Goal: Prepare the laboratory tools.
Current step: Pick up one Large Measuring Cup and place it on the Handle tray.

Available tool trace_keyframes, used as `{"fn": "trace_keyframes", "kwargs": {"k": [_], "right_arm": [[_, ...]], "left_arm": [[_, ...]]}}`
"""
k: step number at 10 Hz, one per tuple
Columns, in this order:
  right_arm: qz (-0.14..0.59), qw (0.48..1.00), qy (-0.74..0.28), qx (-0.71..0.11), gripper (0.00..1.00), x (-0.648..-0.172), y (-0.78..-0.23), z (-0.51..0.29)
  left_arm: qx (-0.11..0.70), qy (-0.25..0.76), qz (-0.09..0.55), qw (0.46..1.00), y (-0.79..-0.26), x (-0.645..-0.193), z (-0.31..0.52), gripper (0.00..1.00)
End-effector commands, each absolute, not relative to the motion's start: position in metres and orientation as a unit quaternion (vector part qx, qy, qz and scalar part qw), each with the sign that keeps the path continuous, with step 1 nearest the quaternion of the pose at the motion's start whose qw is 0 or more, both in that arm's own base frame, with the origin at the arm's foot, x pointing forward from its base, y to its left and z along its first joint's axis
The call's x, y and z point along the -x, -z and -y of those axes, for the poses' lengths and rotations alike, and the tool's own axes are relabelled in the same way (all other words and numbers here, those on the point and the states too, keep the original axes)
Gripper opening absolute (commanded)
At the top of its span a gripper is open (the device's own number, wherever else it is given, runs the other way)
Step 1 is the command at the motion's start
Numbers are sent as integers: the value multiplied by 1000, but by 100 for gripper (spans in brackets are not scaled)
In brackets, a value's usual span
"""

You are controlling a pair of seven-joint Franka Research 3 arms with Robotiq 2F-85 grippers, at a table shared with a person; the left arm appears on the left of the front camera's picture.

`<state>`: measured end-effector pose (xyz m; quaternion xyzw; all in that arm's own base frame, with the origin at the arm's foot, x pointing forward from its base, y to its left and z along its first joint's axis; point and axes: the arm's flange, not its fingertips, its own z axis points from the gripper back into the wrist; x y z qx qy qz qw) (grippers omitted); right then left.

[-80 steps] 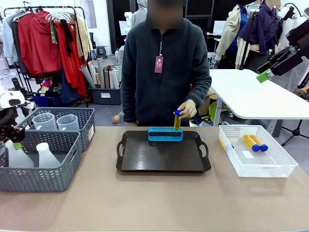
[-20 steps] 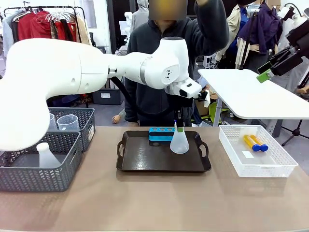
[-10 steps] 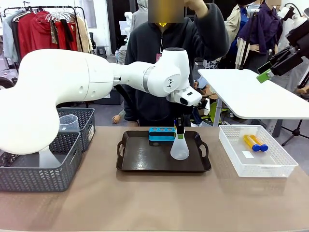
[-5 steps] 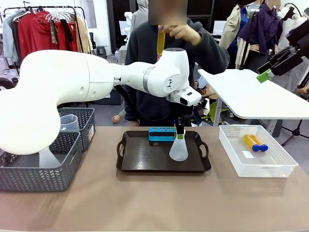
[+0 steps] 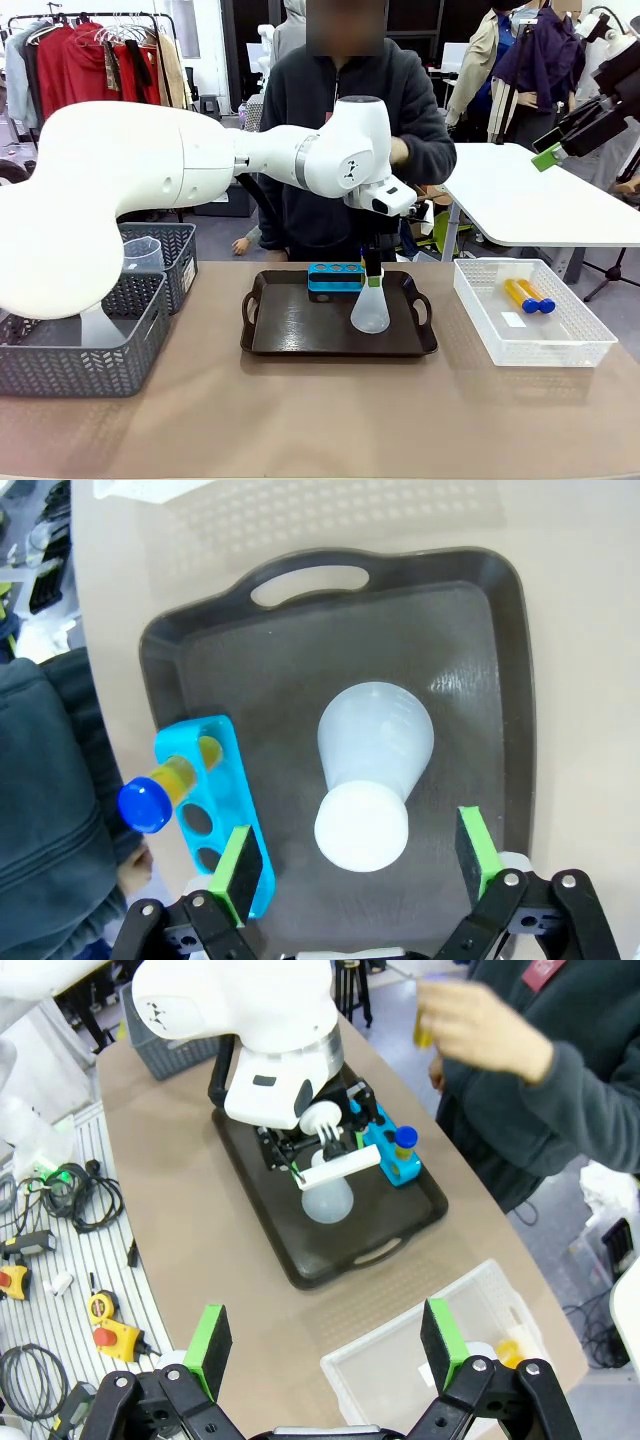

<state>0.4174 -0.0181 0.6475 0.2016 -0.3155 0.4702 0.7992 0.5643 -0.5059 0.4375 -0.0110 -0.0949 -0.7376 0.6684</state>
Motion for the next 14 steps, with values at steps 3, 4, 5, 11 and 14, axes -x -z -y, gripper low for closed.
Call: {"fn": "trace_keyframes", "kwargs": {"k": [3, 4, 5, 11, 14], "right_arm": [[320, 796, -470, -208, 100, -418, -649, 18], [320, 796, -470, -208, 100, -418, -649, 18], [320, 796, -470, -208, 100, -418, -649, 18], [320, 796, -470, -208, 100, -418, -649, 18], [320, 796, -470, -208, 100, -418, -649, 18]], "left_arm": [[-5, 717, 104, 689, -476, -549, 479, 100], [-11, 707, 107, 699, -492, -537, 466, 100], [-17, 697, 112, 708, -501, -530, 458, 100], [-74, 592, 123, 793, -605, -477, 376, 100], [-100, 504, 130, 848, -637, -466, 323, 100]]}}
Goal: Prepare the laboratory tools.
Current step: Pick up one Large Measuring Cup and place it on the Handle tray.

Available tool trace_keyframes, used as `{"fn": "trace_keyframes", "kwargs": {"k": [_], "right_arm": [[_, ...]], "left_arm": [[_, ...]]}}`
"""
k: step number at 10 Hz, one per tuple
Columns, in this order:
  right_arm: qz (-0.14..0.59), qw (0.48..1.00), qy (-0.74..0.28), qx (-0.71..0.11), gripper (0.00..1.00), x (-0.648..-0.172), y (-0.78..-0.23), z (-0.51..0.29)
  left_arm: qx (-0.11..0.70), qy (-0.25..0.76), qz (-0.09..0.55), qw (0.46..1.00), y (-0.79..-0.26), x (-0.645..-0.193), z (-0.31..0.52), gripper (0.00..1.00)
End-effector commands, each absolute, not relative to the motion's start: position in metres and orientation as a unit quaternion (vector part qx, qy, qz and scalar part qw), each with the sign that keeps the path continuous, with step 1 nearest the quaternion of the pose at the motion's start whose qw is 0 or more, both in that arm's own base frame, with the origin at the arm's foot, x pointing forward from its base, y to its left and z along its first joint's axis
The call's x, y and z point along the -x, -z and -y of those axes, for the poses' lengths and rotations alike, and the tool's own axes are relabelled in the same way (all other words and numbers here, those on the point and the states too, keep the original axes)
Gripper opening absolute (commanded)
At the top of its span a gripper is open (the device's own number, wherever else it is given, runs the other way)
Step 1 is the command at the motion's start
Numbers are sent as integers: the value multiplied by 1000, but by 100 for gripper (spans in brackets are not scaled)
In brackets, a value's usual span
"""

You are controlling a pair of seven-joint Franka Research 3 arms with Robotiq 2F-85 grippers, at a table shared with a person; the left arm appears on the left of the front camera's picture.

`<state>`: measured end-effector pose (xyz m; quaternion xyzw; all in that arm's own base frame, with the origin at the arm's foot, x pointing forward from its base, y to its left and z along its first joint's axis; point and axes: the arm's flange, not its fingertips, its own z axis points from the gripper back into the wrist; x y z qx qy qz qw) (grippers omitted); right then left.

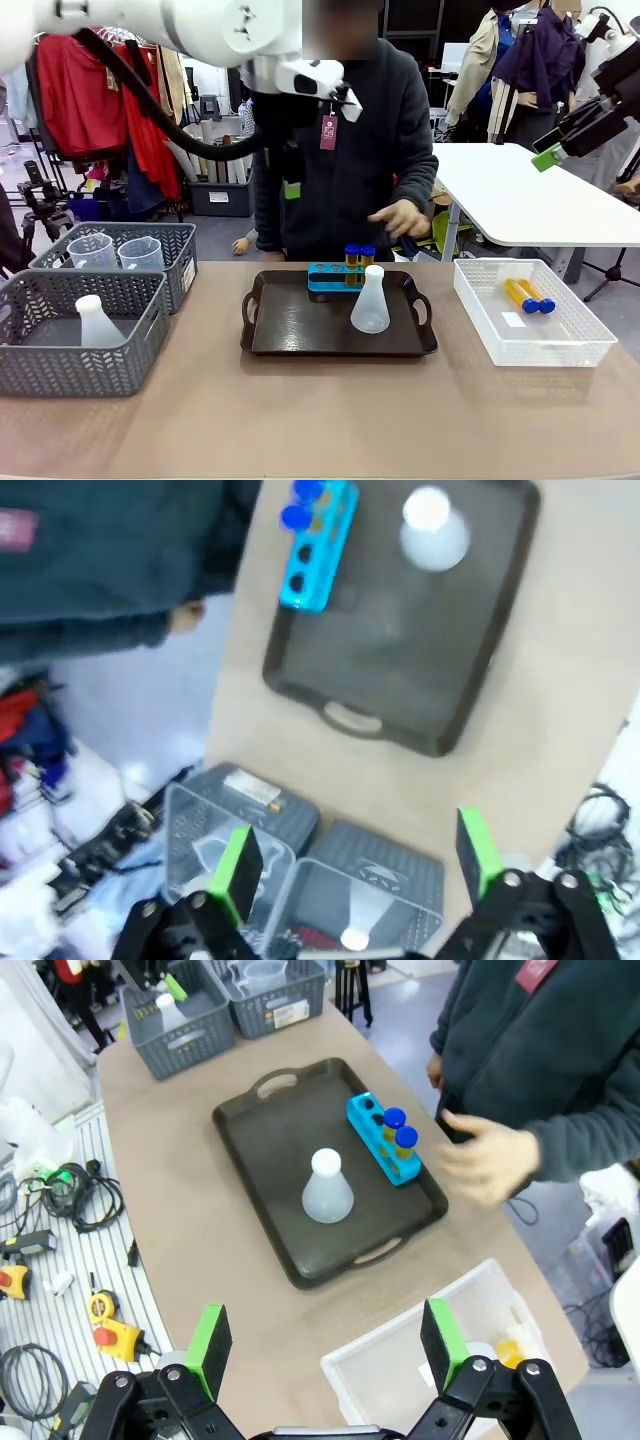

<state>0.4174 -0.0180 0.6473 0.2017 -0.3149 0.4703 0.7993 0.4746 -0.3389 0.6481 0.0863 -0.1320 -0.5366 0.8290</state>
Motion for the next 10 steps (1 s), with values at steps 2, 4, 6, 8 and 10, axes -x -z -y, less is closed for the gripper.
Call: {"fn": "trace_keyframes", "kwargs": {"k": [2, 4, 6, 8, 10], "right_arm": [[320, 796, -470, -208, 100, -418, -649, 18], [320, 796, -470, -208, 100, -418, -649, 18], [320, 796, -470, -208, 100, -418, -649, 18], [320, 796, -470, -208, 100, -418, -649, 18], [320, 796, -470, -208, 100, -418, -649, 18]], "left_arm": [[-110, 443, 117, 882, -646, -462, 291, 100], [-120, 388, 104, 908, -649, -461, 262, 100], [-91, 439, 127, 885, -647, -463, 269, 100], [-110, 399, 103, 905, -655, -469, 260, 100], [-110, 399, 103, 905, -655, -469, 260, 100]]}}
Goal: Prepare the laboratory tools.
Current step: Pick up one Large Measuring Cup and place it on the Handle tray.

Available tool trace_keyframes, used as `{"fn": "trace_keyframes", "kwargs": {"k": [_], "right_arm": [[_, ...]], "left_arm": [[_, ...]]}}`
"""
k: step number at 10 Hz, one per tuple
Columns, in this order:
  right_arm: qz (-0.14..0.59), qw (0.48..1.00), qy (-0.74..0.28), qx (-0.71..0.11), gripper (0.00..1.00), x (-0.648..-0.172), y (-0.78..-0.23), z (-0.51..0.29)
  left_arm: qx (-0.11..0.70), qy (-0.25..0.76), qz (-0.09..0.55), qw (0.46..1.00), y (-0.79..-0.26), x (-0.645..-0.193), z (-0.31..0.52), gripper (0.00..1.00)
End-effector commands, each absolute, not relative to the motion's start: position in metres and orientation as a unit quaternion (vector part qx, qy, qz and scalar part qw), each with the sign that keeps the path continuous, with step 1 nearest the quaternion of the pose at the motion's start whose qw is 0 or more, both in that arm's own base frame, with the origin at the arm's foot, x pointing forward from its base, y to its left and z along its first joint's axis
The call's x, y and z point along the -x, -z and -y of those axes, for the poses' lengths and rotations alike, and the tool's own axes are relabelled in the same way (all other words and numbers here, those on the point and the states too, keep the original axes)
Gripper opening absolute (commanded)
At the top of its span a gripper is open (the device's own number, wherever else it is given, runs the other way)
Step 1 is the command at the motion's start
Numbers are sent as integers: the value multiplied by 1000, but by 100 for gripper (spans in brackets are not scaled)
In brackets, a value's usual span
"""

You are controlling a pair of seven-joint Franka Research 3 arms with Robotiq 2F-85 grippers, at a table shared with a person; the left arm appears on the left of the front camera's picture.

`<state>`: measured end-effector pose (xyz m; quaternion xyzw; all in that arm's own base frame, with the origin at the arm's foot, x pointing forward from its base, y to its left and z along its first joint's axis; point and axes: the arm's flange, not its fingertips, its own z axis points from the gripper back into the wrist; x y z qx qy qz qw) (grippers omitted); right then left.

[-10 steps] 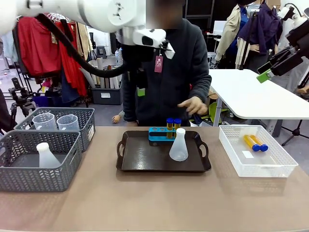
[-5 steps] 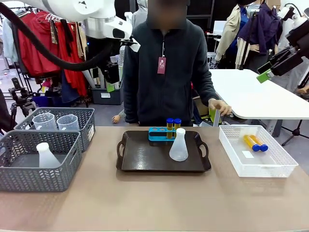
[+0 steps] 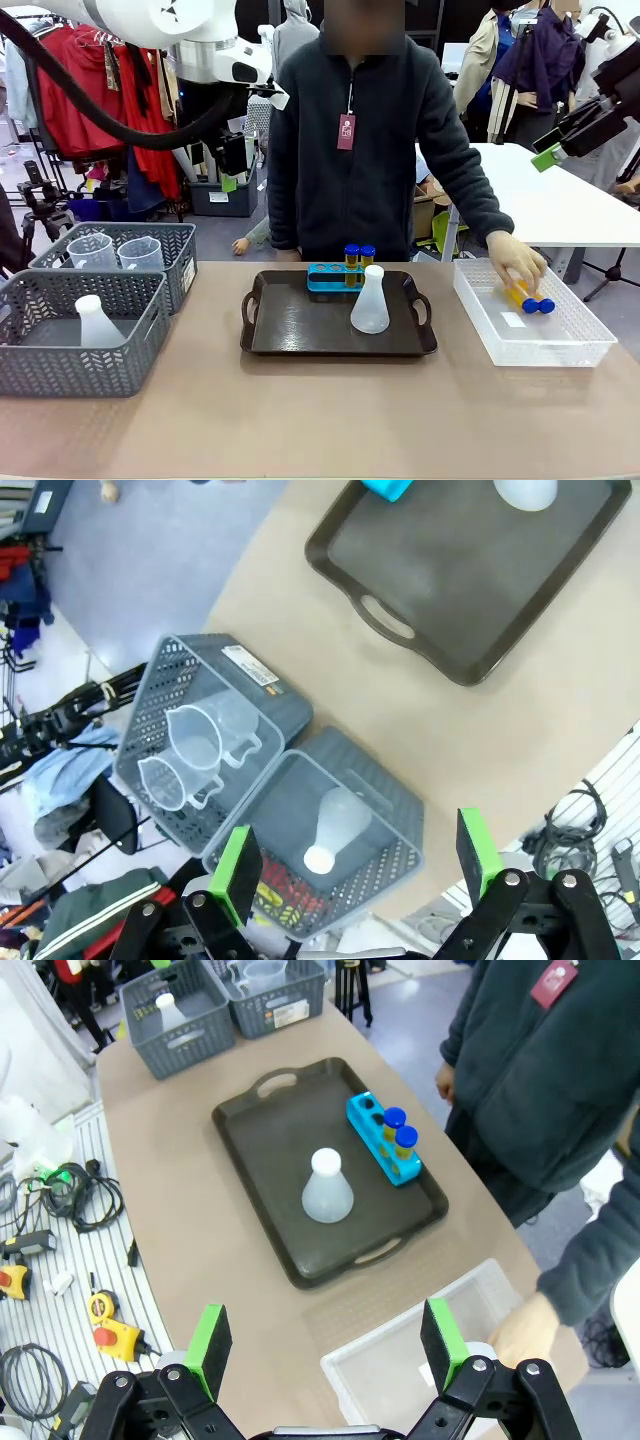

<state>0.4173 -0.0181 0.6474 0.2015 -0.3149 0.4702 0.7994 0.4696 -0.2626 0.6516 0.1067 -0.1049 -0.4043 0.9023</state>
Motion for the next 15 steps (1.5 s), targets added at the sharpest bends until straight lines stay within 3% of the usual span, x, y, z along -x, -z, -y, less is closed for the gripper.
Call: {"fn": "trace_keyframes", "kwargs": {"k": [1, 4, 10, 15], "right_arm": [[320, 796, -470, -208, 100, -418, -649, 18], [320, 796, -470, -208, 100, -418, -649, 18], [320, 796, -470, -208, 100, -418, -649, 18], [320, 796, -470, -208, 100, -418, -649, 18]], "left_arm": [[-107, 405, 105, 902, -652, -469, 263, 100], [-92, 292, 45, 951, -632, -504, 207, 100], [-56, 85, 60, 993, -581, -555, 85, 100], [-41, 12, 45, 998, -535, -599, 39, 100]]}}
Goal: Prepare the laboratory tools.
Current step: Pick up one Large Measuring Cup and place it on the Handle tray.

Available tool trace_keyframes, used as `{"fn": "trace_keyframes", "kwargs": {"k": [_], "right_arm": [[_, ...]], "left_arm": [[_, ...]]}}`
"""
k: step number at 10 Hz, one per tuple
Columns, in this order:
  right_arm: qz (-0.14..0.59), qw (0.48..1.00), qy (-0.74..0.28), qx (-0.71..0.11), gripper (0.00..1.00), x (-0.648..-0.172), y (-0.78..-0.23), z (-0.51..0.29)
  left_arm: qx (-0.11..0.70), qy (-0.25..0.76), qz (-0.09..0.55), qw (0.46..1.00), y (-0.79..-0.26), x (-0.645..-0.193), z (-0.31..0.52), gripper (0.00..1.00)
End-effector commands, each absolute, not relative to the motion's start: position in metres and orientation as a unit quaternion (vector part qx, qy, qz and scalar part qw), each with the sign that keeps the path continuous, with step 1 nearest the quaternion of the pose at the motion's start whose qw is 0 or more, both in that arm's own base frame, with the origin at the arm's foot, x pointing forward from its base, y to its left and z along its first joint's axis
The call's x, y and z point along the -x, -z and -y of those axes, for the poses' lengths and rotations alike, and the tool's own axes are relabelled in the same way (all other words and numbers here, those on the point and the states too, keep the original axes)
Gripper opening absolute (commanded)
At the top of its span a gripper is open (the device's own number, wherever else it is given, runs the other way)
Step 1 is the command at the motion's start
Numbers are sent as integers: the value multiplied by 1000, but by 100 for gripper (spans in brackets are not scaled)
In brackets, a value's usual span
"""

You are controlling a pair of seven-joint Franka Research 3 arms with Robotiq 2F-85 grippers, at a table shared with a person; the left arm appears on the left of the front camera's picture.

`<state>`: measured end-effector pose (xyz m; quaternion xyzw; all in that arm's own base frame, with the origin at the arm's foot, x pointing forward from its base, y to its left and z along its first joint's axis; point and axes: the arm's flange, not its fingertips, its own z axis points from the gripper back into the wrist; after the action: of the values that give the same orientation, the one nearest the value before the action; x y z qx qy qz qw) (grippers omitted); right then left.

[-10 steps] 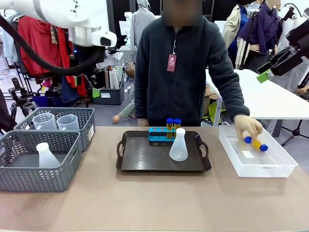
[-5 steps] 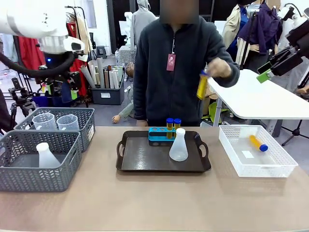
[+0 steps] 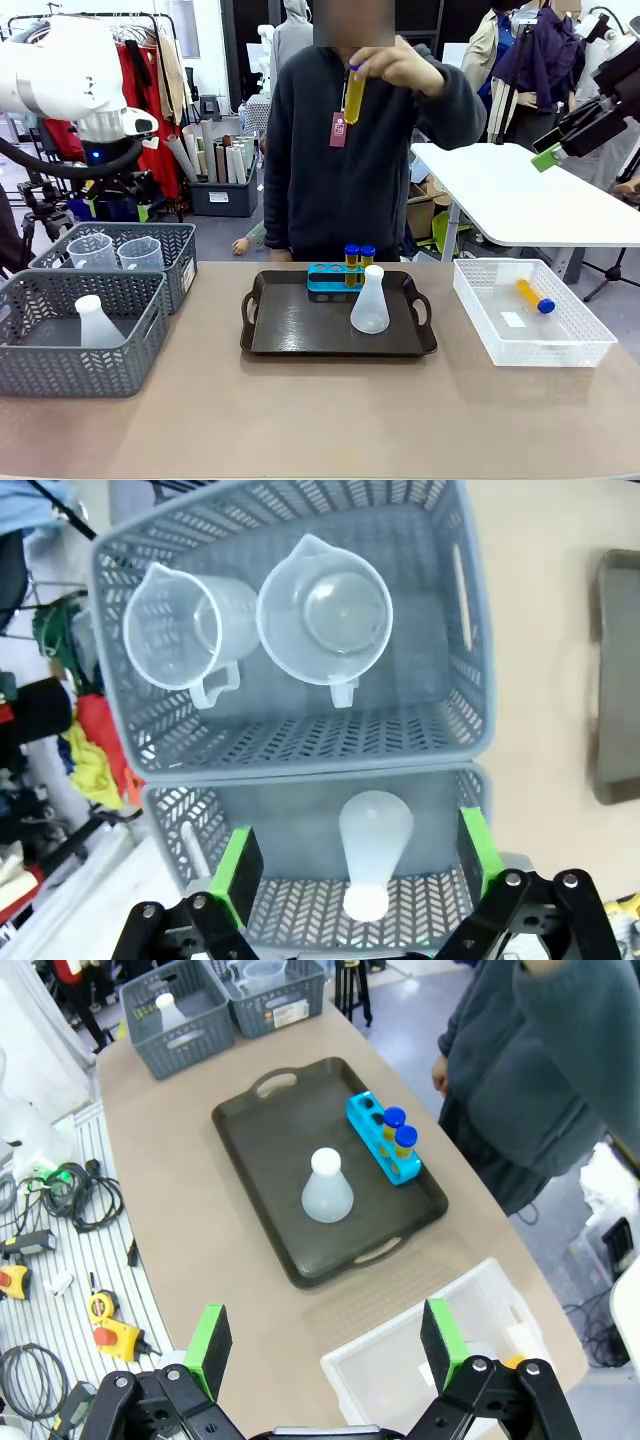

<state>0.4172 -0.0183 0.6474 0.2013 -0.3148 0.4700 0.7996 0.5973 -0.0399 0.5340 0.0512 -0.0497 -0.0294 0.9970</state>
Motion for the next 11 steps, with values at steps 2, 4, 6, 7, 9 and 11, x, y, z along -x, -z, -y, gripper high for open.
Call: {"fn": "trace_keyframes", "kwargs": {"k": [2, 4, 6, 7, 9, 11], "right_arm": [[320, 796, -470, -208, 100, -418, -649, 18], [320, 796, -470, -208, 100, -418, -649, 18], [320, 796, -470, -208, 100, -418, -649, 18], [320, 796, -470, -208, 100, -418, -649, 18], [320, 796, -470, -208, 100, -418, -649, 18], [320, 796, -470, -208, 100, -418, -649, 18]], "left_arm": [[9, 66, 14, 998, -543, -593, 53, 100], [-44, 26, 43, 998, -528, -600, 39, 100], [-48, 24, 40, 998, -520, -596, 51, 100], [-30, 6, 29, 999, -507, -601, 43, 100], [-32, -4, 45, 998, -485, -604, 32, 100], [-27, -7, 41, 999, -465, -609, 19, 100]]}}
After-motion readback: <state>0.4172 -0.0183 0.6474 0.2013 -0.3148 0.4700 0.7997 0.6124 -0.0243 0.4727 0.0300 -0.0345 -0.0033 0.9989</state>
